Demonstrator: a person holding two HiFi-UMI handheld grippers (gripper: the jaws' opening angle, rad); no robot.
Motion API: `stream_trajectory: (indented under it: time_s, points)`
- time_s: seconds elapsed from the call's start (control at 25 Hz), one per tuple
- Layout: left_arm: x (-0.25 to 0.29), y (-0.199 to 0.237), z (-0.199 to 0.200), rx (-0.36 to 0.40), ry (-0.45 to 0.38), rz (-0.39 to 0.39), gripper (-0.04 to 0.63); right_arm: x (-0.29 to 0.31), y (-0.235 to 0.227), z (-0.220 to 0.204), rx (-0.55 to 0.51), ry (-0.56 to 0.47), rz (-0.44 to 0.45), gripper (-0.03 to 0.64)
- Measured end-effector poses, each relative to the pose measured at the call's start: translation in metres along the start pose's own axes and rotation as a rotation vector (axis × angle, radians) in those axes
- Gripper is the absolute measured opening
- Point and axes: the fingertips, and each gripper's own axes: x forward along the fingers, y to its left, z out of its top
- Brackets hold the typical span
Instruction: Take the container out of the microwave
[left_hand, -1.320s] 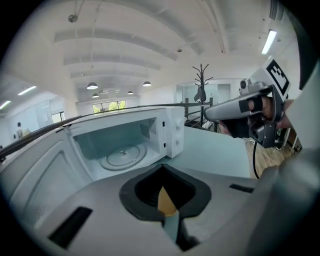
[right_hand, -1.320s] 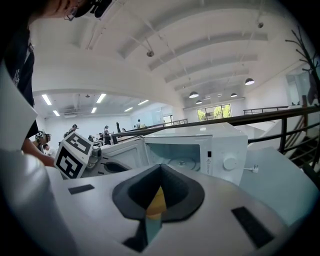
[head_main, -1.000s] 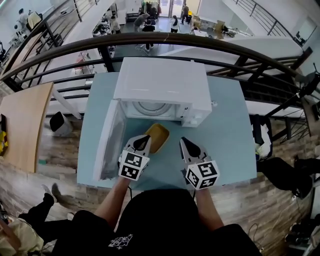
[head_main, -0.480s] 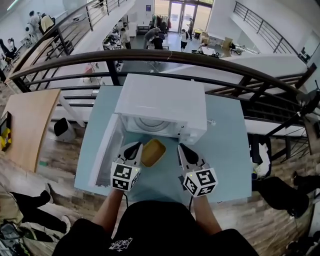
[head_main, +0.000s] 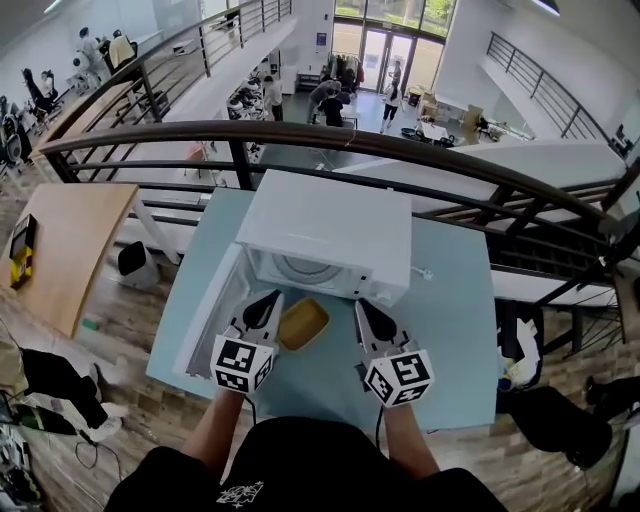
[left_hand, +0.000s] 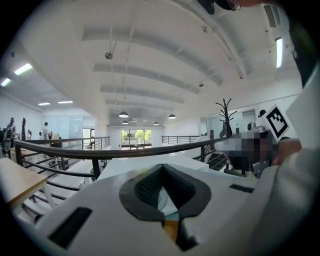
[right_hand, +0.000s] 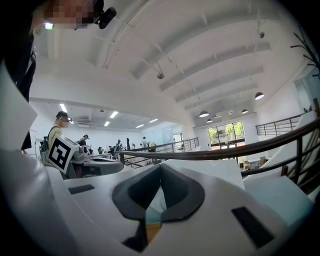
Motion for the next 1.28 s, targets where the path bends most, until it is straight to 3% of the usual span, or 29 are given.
stream_trajectory:
  time_s: [0.32, 0.88, 1.28]
  points:
    - [-0.010, -0.004, 0.031, 0.000, -0.078, 0.034, 0.008, -0.009, -0.001, 0.014, -0.019, -0.021, 0.020, 0.006]
    - [-0.018, -0.018, 0.018, -0.038, -0.060, 0.048, 0.008, -0.030, -0.001, 0.007, -0.023, -0.014, 0.020, 0.006]
    - [-0.023, -0.032, 0.016, -0.023, -0.043, 0.048, 0.008, -0.043, -0.001, 0.005, -0.031, -0.005, 0.026, 0.006]
